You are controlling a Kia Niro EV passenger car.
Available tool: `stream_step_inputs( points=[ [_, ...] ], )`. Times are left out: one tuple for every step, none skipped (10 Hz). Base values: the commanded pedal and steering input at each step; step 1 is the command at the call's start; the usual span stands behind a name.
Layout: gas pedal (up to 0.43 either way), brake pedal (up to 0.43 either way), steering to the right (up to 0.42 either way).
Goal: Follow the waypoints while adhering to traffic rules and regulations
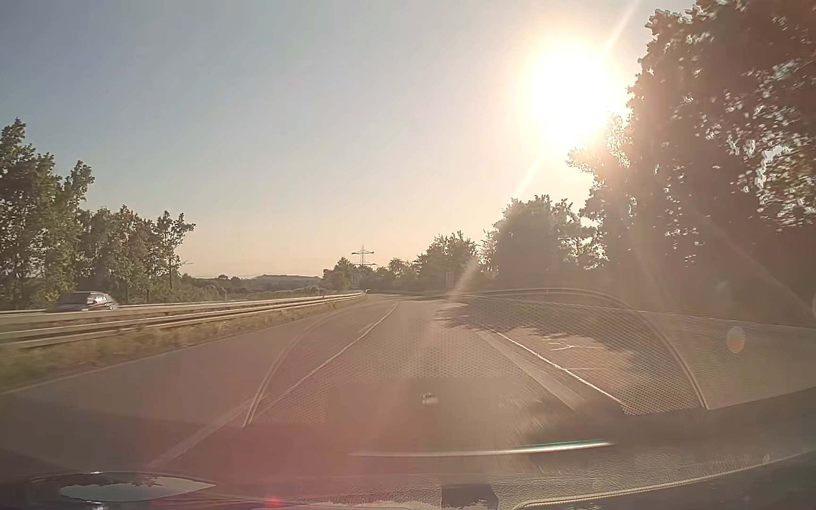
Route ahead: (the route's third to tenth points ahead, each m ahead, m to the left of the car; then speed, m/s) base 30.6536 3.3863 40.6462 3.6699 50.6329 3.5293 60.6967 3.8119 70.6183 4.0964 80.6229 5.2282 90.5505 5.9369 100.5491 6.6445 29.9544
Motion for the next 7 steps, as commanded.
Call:
stream_step_inputs(
  points=[
    [0.157,0.000,-0.007],
    [0.157,0.000,-0.007],
    [0.157,0.000,-0.007],
    [0.157,0.000,-0.007],
    [0.157,0.000,-0.007],
    [0.150,0.000,-0.007],
    [0.130,0.000,-0.007]
  ],
)
